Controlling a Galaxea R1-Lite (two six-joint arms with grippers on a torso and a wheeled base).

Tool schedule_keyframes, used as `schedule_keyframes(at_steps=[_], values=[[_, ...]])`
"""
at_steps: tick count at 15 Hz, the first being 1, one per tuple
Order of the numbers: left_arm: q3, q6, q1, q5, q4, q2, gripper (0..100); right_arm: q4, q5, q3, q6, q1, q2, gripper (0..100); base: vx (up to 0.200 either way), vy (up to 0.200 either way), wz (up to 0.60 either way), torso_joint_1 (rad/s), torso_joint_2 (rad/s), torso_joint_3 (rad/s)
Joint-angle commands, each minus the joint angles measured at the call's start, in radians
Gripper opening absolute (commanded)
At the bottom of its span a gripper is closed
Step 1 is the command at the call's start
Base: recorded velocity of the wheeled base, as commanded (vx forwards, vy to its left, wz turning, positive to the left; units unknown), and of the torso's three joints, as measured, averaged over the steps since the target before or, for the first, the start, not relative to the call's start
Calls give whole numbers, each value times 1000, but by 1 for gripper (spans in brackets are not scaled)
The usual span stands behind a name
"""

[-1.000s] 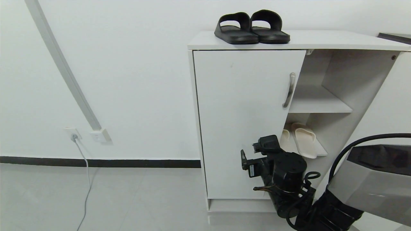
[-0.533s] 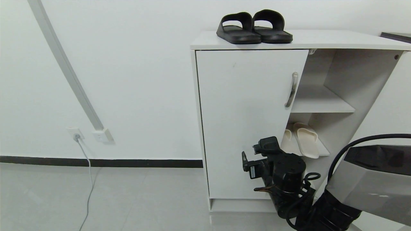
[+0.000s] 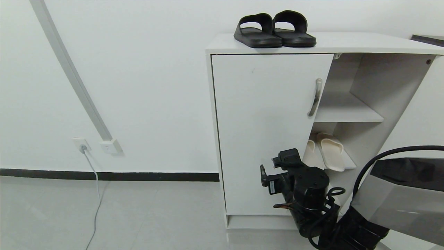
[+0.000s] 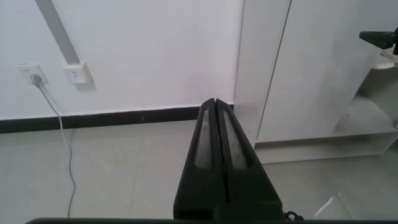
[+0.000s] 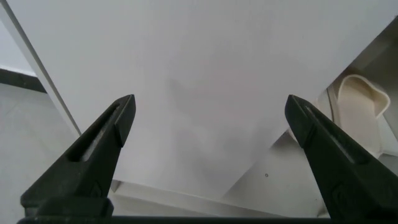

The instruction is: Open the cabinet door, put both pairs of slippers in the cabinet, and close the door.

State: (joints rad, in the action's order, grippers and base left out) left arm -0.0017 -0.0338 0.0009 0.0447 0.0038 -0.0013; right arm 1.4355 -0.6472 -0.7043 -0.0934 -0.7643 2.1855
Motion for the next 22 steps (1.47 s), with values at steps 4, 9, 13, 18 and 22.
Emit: schedule_keyframes(at_steps=[4, 9, 13, 18, 22], values=[[0, 0, 1, 0, -1, 1, 0, 0, 0, 2, 0, -1, 3, 100, 0, 0, 0, 30, -337, -297], [0, 0, 1, 0, -1, 1, 0, 0, -2, 2, -2, -1, 3, 100, 0, 0, 0, 92, -440, -352], [0, 0, 1, 0, -1, 1, 0, 3, -2, 3, -2, -1, -1, 100, 0, 0, 0, 134, -466, -338], [0, 0, 1, 0, -1, 1, 0, 5, -2, 14, -2, 2, -7, 100, 0, 0, 0, 169, -492, -324], [0, 0, 1, 0, -1, 1, 0, 5, -2, 14, -2, 2, -7, 100, 0, 0, 0, 198, -516, -314]])
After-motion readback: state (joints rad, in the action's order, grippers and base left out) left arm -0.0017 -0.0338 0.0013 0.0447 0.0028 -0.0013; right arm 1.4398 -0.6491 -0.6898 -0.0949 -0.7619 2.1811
